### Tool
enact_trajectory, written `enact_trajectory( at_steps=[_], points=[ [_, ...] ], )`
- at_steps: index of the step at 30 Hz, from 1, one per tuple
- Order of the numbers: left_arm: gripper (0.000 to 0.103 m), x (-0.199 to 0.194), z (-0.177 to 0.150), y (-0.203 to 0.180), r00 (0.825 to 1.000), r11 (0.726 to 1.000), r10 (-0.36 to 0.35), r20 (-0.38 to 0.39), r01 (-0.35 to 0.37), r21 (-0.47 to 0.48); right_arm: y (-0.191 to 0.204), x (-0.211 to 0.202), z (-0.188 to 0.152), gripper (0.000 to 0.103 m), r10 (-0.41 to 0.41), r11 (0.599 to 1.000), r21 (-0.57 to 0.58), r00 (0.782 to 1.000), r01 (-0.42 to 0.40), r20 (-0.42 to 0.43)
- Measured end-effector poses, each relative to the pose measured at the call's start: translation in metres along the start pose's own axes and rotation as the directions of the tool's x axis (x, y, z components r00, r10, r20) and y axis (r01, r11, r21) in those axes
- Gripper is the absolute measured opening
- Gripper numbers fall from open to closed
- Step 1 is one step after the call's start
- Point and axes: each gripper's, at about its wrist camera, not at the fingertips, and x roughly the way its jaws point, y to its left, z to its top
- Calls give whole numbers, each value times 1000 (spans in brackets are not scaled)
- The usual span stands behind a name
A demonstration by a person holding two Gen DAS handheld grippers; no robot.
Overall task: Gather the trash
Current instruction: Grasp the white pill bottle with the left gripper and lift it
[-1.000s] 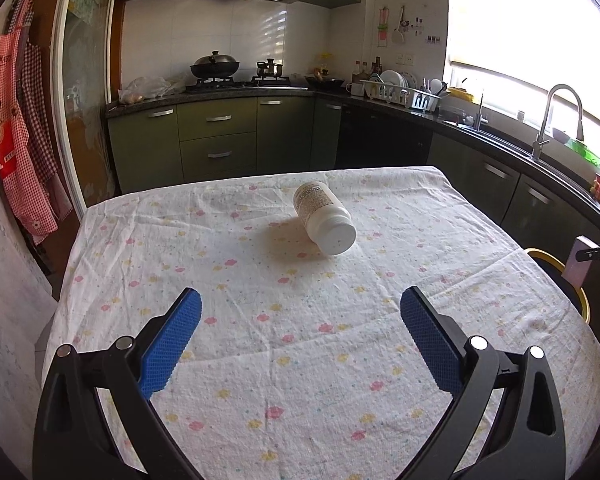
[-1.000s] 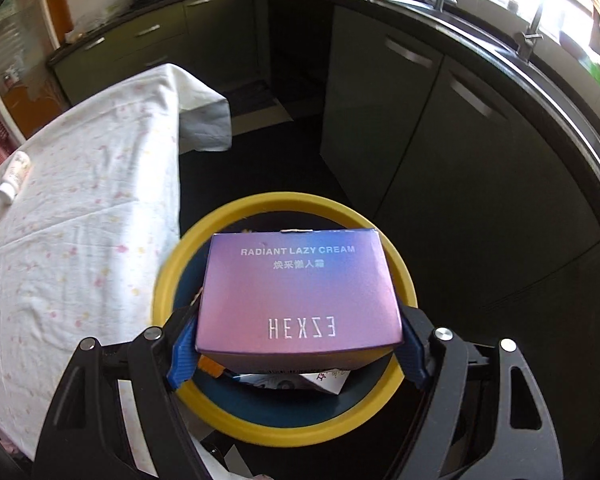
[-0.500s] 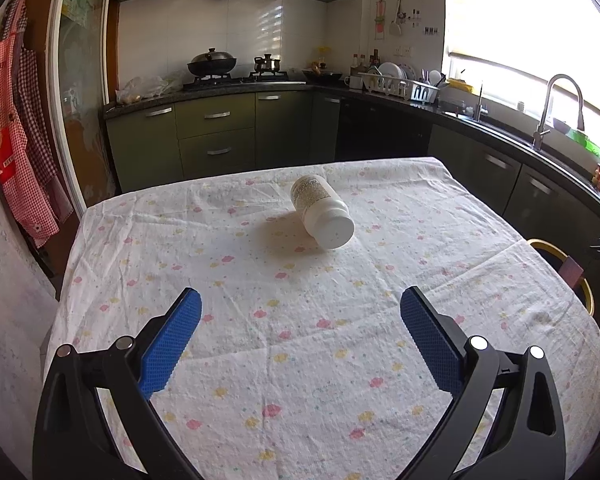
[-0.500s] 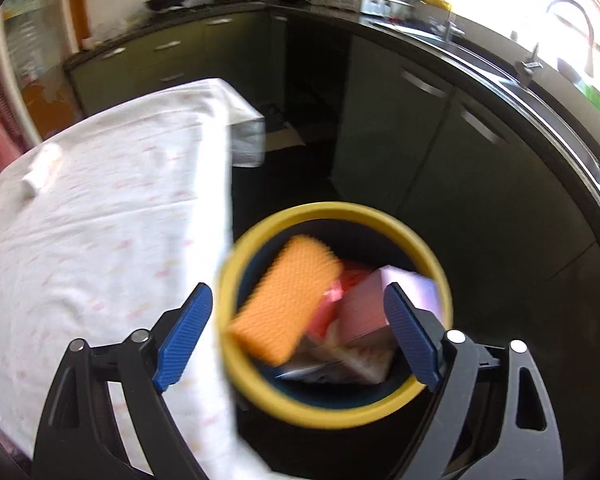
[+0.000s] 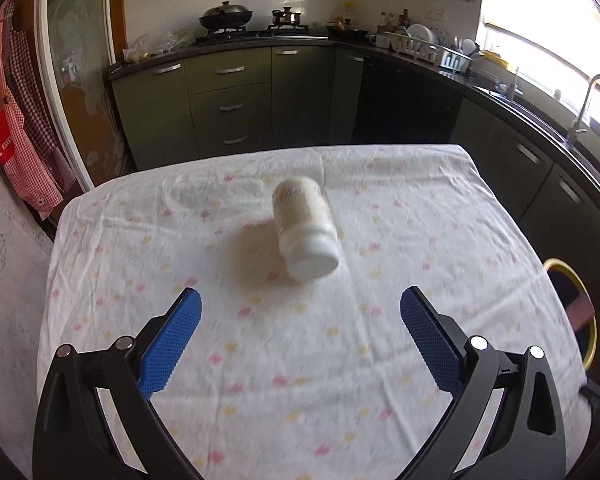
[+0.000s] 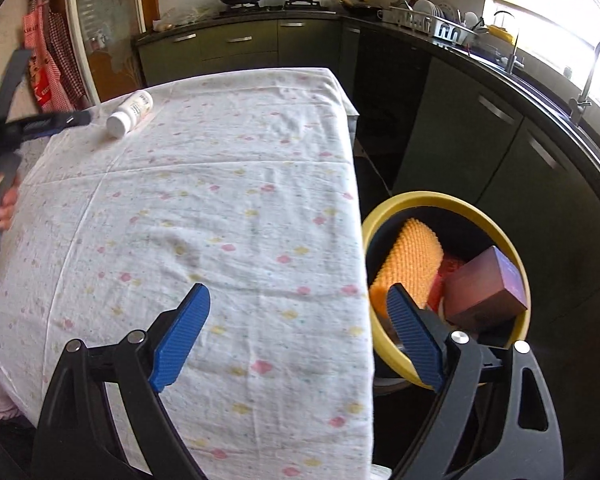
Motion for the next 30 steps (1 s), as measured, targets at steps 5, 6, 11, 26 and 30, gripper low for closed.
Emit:
enact_trajectory(
  at_steps=[5,6,11,26,30],
  points=[
    [98,33,34,-20,996,997,83,-18,-83,10,-1,3,-5,85,21,1000,14,1000,-21,3],
    [98,38,38,-22,995,995,98,-20,-98,13,-2,3,-6,85,29,999,19,1000,-30,1],
    [98,64,52,-33,991,993,121,-53,-120,7,-5,5,-7,85,51,998,26,999,-51,-1],
    [60,90,56,-23,989,994,100,-111,-105,-37,4,10,-1,85,88,996,13,996,-88,1],
    [47,93,54,-18,988,996,77,-135,-83,-45,6,9,-1,85,91,996,11,996,-91,2]
  ],
)
